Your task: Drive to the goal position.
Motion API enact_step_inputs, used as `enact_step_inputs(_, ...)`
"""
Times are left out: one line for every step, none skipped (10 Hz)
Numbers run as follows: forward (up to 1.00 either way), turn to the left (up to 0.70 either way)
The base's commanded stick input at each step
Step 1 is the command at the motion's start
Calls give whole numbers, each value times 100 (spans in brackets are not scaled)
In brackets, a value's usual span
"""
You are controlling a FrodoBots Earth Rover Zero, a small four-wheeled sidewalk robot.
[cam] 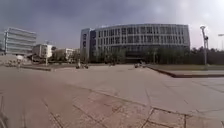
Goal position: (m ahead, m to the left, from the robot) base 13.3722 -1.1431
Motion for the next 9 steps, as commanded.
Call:
enact_step_inputs(100, 0)
enact_step_inputs(100, 0)
enact_step_inputs(100, 0)
enact_step_inputs(100, -32)
enact_step_inputs(100, -2)
enact_step_inputs(100, 0)
enact_step_inputs(100, 0)
enact_step_inputs(100, -15)
enact_step_inputs(100, -24)
